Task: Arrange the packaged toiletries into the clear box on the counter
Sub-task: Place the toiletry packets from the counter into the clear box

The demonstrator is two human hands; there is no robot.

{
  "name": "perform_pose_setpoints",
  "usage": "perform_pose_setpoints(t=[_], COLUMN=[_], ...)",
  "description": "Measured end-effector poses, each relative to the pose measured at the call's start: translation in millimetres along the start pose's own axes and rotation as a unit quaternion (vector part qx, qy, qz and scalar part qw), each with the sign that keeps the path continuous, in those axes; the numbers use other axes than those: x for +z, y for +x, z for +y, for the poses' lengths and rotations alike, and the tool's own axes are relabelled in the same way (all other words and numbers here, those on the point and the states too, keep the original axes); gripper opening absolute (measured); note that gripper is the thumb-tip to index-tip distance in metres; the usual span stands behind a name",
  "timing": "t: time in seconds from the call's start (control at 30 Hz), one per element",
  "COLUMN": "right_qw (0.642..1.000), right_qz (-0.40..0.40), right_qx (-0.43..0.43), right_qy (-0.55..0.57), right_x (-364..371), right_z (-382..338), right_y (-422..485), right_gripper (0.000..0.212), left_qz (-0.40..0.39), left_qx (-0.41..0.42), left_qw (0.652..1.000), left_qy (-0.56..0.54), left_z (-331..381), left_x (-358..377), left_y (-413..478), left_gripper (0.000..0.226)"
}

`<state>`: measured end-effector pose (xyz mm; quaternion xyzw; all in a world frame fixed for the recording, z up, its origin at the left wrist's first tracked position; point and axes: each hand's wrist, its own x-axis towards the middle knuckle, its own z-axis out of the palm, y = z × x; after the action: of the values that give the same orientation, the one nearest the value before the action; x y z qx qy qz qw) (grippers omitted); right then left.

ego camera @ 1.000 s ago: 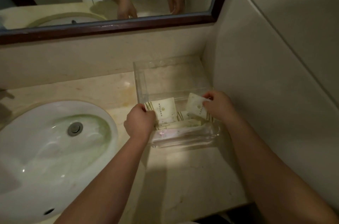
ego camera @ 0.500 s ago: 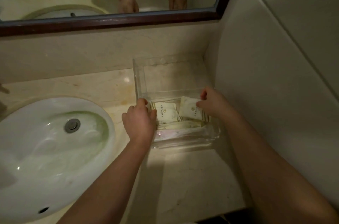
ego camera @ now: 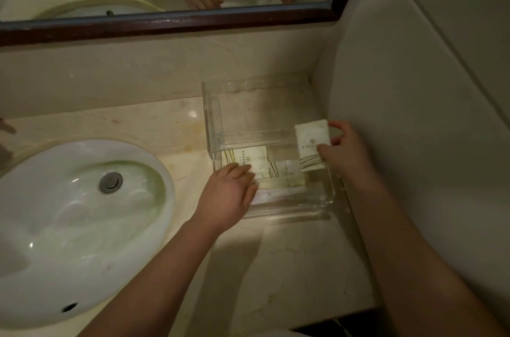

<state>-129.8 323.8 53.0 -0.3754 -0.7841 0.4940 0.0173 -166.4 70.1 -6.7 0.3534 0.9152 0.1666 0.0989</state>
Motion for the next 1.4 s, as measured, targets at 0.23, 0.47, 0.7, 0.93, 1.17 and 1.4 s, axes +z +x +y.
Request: perform_pose_setpoints(t=[0.23,0.47,0.7,0.93,1.17,1.4], right_qw=[0.998,0.992,0.998,0.955,0.949,0.907], right_qz=[0.029,0.022,-0.052,-0.141,-0.003,-0.033], right_qx=[0.033,0.079,0.018,-0.047,-0.138,-0.203], right_qy=[0.053,0.097,0.041,-0.256,-0.282,-0.368], right_x=[12.2,22.7,42.6,52.6,48.7,51.0], right_z=[15.2,30.5,21.5,8.1,26.1,30.1], right_y=[-20.5,-18.1,-34.6,-34.3,-28.2,0.7], right_gripper=[0.040,0.024,0.054,0.067,0.028,0.034], left_qz=[-0.029,-0.009,-0.030,-0.038,-0.006,-0.072], left_qx=[-0.021,-0.015,-0.009,-0.006,-0.007,0.068], left_qw=[0.999,0.999,0.999,0.999,1.000,0.995], left_qy=[0.038,0.046,0.038,0.030,0.006,0.027], left_z=[-0.8,8.2,11.8,14.1,20.5,41.6], left_x=[0.3,0.5,1.0,-6.8,-6.9,4.0], left_y=[1.4,-5.1,-10.9,-8.7,-3.0,17.0], left_gripper=[0.063,0.048,0.054,0.057,0.038,0.048])
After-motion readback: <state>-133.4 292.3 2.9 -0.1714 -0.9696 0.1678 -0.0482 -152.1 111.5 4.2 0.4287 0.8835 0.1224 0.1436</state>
